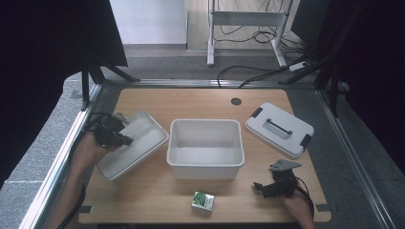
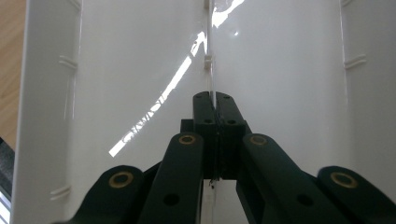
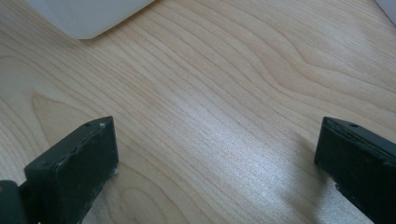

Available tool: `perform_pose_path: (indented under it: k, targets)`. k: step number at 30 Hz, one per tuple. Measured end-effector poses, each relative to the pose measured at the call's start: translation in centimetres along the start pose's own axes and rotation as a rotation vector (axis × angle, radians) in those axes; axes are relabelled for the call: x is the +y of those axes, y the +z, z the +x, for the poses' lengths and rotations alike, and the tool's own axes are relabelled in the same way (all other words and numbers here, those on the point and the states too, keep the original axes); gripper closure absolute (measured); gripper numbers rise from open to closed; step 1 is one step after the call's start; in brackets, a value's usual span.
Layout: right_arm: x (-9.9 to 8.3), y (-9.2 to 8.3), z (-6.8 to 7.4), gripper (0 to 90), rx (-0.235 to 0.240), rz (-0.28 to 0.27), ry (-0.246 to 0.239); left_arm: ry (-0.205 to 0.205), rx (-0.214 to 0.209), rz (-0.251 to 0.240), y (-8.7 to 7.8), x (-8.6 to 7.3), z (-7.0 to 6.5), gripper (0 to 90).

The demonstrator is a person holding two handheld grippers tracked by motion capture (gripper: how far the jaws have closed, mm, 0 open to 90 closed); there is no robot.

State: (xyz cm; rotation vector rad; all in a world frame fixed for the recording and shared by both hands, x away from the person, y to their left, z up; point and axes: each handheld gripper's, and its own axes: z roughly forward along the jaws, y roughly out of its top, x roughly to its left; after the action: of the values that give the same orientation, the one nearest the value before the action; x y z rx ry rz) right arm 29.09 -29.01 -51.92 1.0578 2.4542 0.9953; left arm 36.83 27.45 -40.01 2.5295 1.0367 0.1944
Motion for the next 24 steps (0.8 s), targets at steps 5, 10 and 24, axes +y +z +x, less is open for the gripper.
perform_pose_path:
  k: [5, 10, 24]
  targets:
    - [0.0, 0.0, 0.0, 0.0, 0.0, 0.0, 0.0, -0.018, -0.013, 0.003, 1.7, -0.8, 0.0, 89.0]
    - [0.0, 0.0, 0.0, 0.0, 0.0, -0.001, 0.001, -0.031, -0.017, -0.004, 3.2, -1.6, -0.1, 89.0]
    - [0.0, 0.0, 0.0, 0.0, 0.0, -0.001, 0.0, -0.064, 0.018, -0.017, 6.0, -3.6, -0.6, 89.0]
